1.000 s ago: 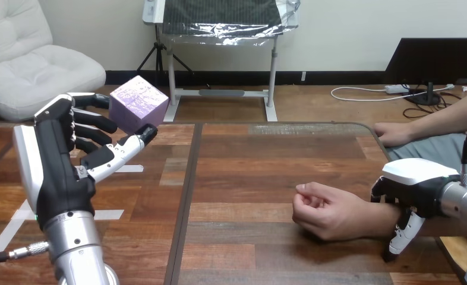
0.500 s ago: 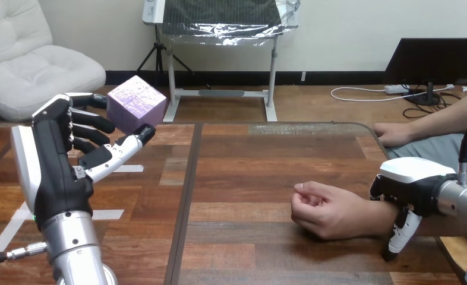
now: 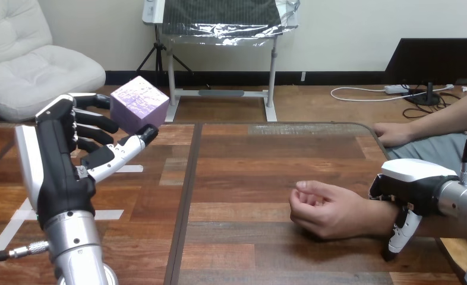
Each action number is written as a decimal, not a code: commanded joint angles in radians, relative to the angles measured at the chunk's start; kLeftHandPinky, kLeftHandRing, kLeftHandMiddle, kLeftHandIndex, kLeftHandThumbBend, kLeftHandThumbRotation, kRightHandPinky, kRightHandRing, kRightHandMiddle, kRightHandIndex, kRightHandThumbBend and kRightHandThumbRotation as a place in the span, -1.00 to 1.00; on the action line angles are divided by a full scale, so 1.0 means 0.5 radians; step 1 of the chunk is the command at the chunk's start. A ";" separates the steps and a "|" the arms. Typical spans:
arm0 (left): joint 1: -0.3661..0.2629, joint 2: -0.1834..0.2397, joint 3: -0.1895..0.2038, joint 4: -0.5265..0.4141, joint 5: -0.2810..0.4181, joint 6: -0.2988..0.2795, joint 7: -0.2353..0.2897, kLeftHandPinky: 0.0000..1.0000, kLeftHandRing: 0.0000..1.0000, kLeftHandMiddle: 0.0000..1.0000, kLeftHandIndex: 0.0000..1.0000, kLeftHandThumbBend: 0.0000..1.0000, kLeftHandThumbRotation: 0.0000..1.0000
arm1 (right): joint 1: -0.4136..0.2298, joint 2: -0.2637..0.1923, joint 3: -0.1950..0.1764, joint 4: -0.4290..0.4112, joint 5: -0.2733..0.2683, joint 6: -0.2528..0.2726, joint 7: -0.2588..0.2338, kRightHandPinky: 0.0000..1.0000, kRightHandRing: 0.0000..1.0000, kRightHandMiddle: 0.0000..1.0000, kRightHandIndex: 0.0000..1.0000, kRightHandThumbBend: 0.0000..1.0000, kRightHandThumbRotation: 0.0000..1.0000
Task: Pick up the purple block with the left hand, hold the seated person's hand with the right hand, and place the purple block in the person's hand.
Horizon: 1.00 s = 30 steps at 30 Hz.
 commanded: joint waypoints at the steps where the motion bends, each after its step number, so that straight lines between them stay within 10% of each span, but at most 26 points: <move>1: -0.152 -0.009 -0.008 -0.032 -0.024 -0.055 -0.016 -0.47 -0.31 -0.22 -0.17 0.21 -1.00 | 0.142 0.119 0.027 0.144 0.045 0.024 0.059 -0.46 -0.22 -0.06 -0.11 0.87 -0.82; 13: -0.223 -0.029 -0.019 0.064 -0.085 -0.030 -0.045 -0.45 -0.29 -0.21 -0.16 0.21 -1.00 | 0.060 0.102 -0.073 0.125 0.172 -0.008 0.102 -0.64 -0.48 -0.29 -0.13 0.79 -0.85; 30: -0.399 -0.030 -0.014 0.388 -0.234 -0.160 -0.099 -0.40 -0.29 -0.21 -0.14 0.16 -1.00 | -0.064 0.109 -0.146 0.093 0.261 -0.032 0.111 -0.45 -0.27 -0.10 -0.12 0.73 -0.81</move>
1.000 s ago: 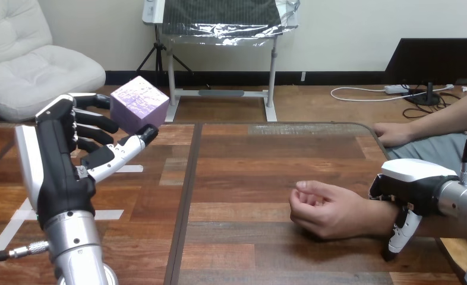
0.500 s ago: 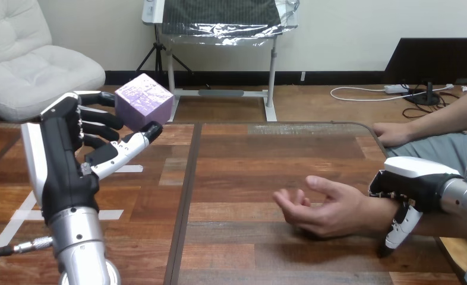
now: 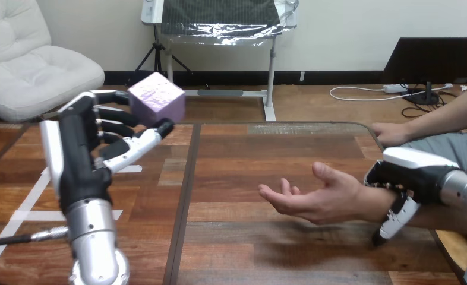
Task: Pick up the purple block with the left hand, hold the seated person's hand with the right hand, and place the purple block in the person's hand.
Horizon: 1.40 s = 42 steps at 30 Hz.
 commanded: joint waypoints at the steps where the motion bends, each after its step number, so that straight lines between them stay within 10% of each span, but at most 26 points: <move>1: -0.217 -0.005 -0.015 0.128 -0.035 -0.095 -0.010 -0.40 -0.28 -0.20 -0.14 0.17 -1.00 | -0.020 0.103 -0.019 0.058 0.041 0.041 0.012 -0.45 -0.28 -0.11 -0.11 0.73 -0.80; 42: -0.716 -0.081 -0.153 1.164 -0.049 -0.447 -0.018 -0.34 -0.23 -0.16 -0.09 0.32 -1.00 | -0.106 0.327 -0.044 -0.191 0.134 0.118 0.127 -0.44 -0.29 -0.14 -0.11 0.80 -0.67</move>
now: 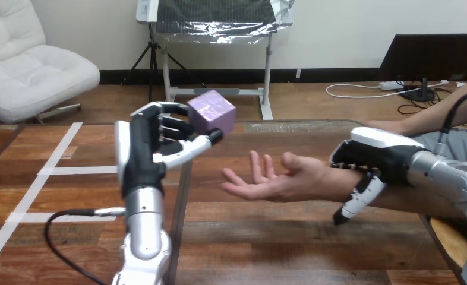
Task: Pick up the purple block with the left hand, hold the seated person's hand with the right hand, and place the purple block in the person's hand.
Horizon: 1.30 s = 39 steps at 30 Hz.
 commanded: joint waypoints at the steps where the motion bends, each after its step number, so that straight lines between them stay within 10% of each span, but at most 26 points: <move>1: -0.221 -0.030 -0.053 0.095 0.013 -0.092 -0.004 -0.35 -0.23 -0.15 -0.09 0.32 -1.00 | -0.014 0.128 0.006 -0.019 0.045 0.017 0.019 -0.44 -0.29 -0.14 -0.12 0.80 -0.67; 39: -0.415 -0.170 -0.121 0.610 -0.009 -0.330 -0.031 -0.38 -0.23 -0.14 -0.08 0.34 -1.00 | 0.051 0.202 -0.028 -0.312 0.104 0.178 0.146 -0.40 -0.25 -0.10 -0.08 0.79 -0.60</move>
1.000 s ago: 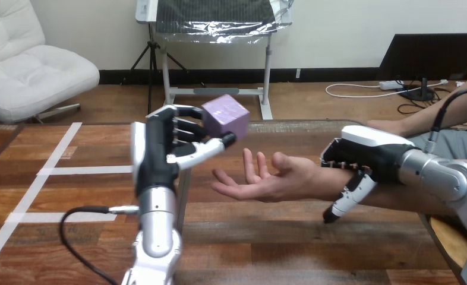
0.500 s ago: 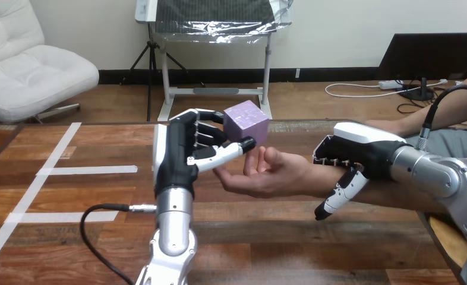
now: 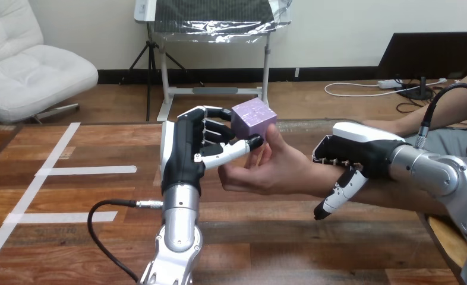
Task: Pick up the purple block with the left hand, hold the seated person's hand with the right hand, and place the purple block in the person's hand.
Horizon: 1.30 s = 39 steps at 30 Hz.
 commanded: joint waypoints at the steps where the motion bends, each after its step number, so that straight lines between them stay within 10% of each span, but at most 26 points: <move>1: -0.150 -0.029 -0.045 0.053 0.006 -0.053 -0.017 -0.38 -0.23 -0.14 -0.08 0.34 -1.00 | 0.043 0.112 -0.012 -0.104 0.089 -0.006 0.031 -0.40 -0.25 -0.10 -0.08 0.80 -0.60; 39: -0.028 -0.041 -0.109 0.083 0.015 -0.012 -0.123 -0.32 -0.17 -0.09 -0.06 0.33 -1.00 | 0.150 0.062 -0.042 -0.328 0.153 0.090 0.063 -0.41 -0.26 -0.11 -0.07 0.79 -0.60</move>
